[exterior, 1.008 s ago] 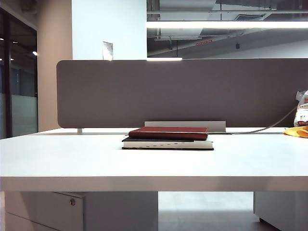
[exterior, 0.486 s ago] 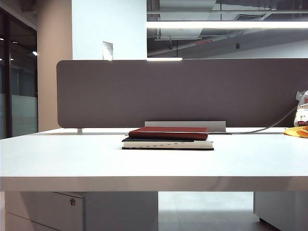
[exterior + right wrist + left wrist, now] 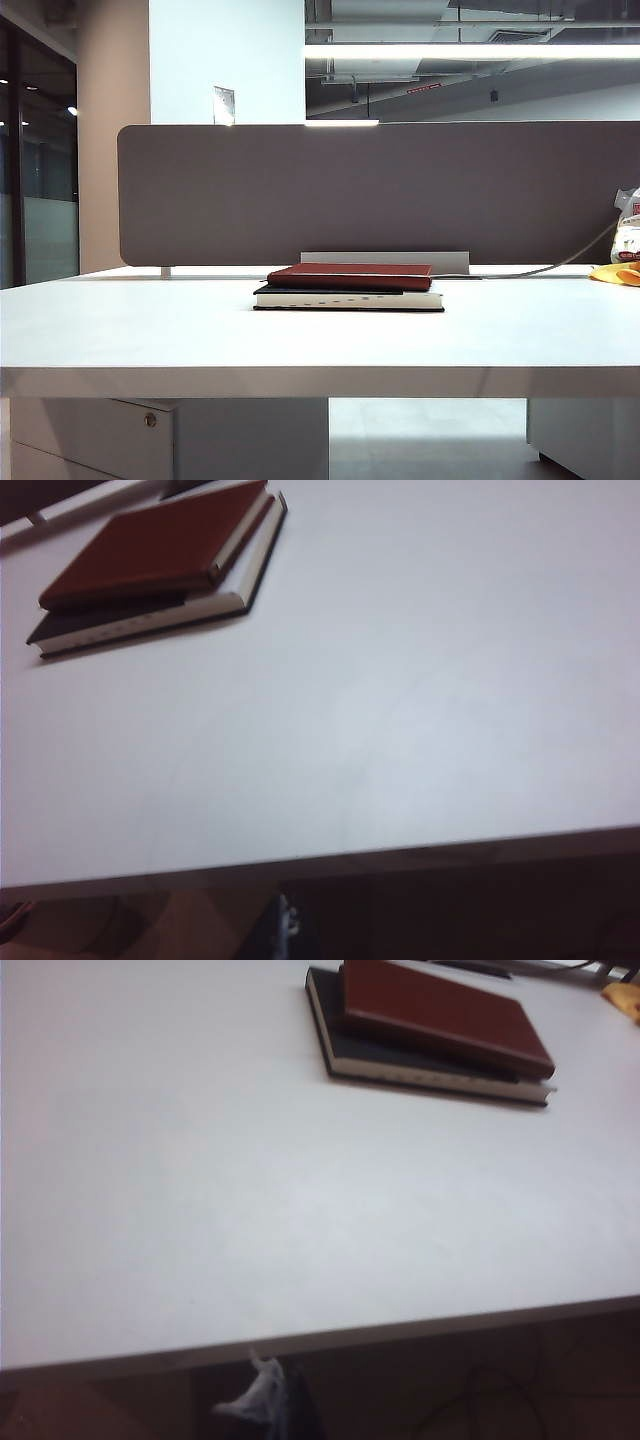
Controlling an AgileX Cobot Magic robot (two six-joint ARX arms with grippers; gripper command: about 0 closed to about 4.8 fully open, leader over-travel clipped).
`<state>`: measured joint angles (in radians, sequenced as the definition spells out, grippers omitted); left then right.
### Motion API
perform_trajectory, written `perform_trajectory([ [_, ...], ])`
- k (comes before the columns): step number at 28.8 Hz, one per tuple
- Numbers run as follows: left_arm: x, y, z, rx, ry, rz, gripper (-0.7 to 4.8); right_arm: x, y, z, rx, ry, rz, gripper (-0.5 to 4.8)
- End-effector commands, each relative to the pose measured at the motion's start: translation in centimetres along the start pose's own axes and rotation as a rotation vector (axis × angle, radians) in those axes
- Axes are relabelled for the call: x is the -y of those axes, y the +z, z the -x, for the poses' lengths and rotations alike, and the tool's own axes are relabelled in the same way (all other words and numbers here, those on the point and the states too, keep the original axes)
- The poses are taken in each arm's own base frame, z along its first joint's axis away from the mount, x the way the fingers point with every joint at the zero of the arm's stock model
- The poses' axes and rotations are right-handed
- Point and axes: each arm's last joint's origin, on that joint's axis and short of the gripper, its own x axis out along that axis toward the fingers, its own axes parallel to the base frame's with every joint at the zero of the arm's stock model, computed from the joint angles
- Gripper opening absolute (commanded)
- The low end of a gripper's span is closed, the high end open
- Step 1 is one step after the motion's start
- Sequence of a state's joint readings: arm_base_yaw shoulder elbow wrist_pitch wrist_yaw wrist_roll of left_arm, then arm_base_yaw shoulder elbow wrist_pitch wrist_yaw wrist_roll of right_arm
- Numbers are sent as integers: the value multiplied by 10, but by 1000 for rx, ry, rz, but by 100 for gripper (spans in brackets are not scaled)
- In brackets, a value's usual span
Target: Pick up the red book and place it on top of the black book.
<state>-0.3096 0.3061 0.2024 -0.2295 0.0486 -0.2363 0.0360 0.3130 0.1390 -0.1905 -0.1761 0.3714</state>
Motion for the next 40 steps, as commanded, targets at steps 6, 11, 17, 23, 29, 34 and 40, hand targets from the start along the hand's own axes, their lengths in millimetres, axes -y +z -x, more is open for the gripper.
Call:
perform_trajectory([
  [6,-6,-22,-11,19,-1,-20,-6,6,-13,-7,30,9,11,-1],
  [11,-8,-29,-13,3,3,-24,-6,9,-18,-9,38,7,12,-1],
  [17,-9,-35,-14,-15,6,-26,-6,10,-20,-10,37,-9,40,-1],
  [23,-11,-42,-16,-35,12,-25,-6,11,-20,-10,37,-12,45,-1],
  [29,-13,-49,-18,-49,14,-16,-6,14,-29,-12,4,-25,57,-1],
  [34,-13,-49,-18,-52,15,-17,-6,15,-31,-12,-20,-37,68,-1],
  [40,-13,-51,-18,-63,23,-17,-6,17,-34,-12,-54,-49,82,-1],
])
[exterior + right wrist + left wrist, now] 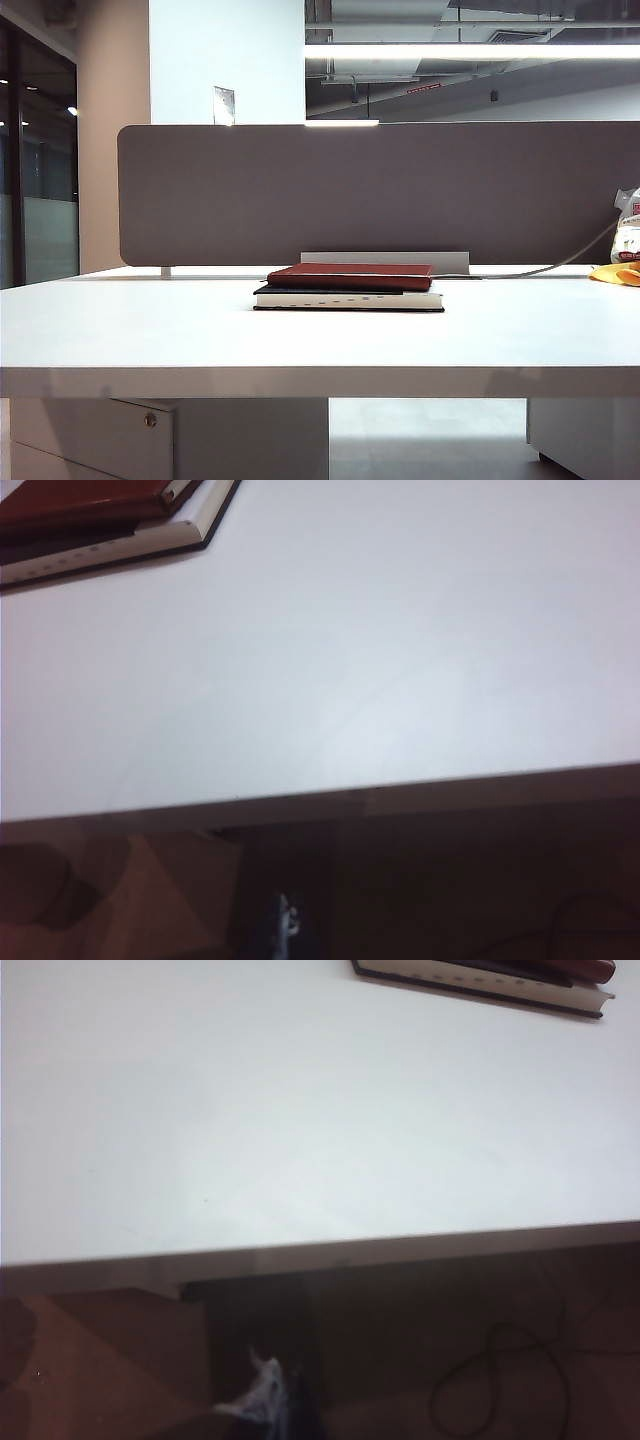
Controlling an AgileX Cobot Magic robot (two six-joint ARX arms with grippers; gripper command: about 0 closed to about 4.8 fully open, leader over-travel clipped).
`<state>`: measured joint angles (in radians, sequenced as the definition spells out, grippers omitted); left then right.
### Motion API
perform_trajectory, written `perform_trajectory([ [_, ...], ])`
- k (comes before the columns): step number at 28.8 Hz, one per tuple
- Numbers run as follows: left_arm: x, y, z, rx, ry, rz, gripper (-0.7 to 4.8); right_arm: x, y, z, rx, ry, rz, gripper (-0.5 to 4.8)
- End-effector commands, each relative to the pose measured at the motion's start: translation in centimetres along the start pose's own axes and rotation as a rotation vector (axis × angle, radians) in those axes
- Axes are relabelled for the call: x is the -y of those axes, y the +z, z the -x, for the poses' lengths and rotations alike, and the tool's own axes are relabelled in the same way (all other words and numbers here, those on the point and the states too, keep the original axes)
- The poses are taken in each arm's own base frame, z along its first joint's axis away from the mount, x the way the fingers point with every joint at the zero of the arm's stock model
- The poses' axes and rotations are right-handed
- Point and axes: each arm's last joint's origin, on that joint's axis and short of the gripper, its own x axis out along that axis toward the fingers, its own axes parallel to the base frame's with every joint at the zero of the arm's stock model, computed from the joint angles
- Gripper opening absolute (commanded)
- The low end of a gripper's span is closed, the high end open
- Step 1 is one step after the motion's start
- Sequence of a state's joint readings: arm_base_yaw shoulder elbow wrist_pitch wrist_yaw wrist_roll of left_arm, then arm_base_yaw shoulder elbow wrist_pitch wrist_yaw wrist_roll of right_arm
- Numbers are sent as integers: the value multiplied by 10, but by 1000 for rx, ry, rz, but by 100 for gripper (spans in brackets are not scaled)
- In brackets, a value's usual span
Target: Pick up the red book and place it on top of the black book.
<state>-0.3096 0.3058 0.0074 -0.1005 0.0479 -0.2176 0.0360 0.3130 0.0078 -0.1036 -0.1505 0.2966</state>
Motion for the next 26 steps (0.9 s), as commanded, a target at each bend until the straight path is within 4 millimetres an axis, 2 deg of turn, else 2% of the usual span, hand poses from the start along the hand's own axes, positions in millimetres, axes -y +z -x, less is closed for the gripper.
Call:
perform_trajectory([
  [1,0,0,0,-1,9,-1,-6,1,-3,0,-28,-12,12,-1],
  [26,-1,-4,0,-39,16,2,-6,1,-3,0,-29,-3,12,-1],
])
